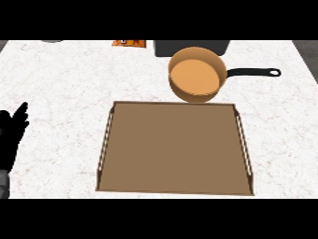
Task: Pick the squash from the tray and place it in the pot
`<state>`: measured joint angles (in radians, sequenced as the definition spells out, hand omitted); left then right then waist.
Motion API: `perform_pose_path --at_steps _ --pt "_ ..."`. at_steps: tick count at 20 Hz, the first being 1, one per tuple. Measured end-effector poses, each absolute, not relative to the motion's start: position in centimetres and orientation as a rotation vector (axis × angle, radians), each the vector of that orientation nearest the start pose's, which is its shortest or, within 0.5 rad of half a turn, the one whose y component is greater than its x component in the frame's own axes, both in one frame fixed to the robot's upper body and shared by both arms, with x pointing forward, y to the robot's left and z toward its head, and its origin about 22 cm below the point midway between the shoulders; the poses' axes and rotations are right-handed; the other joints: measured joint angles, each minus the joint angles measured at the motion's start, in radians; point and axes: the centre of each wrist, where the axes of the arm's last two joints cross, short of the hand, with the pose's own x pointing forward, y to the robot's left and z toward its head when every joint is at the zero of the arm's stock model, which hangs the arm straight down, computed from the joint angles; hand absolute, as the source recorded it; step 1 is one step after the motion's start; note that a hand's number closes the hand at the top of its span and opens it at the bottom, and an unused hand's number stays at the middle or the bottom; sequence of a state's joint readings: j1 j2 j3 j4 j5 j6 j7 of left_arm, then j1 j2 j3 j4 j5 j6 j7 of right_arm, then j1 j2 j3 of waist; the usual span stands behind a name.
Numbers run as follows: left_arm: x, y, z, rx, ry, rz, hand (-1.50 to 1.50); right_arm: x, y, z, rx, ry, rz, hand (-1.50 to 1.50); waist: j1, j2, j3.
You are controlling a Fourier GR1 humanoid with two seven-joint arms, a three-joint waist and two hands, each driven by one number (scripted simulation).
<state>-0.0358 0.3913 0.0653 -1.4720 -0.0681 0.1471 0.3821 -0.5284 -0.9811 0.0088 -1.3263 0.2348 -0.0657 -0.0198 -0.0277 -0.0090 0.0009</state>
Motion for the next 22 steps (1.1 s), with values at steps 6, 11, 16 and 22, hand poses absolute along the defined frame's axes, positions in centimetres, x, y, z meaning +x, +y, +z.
perform_pose_path --at_steps 6,11,16,22 --pt "25.8 33.1 2.5 0.534 -1.153 -0.091 0.00 30.6 -38.3 30.2 -1.117 -1.879 0.727 1.50 0.016 0.004 -0.001" --pt "26.4 33.1 2.9 0.525 -1.157 -0.107 0.00 30.4 -35.1 33.6 -1.044 -1.883 0.769 1.50 0.032 0.008 -0.002" --pt "26.9 32.7 2.9 0.518 -1.166 -0.116 0.00 31.8 -31.1 35.3 -0.984 -1.834 0.792 1.50 0.045 0.010 -0.003" --pt "26.8 32.1 2.5 0.517 -1.168 -0.127 0.00 35.1 -26.3 35.4 -0.918 -1.755 0.832 1.50 0.054 0.012 -0.003"
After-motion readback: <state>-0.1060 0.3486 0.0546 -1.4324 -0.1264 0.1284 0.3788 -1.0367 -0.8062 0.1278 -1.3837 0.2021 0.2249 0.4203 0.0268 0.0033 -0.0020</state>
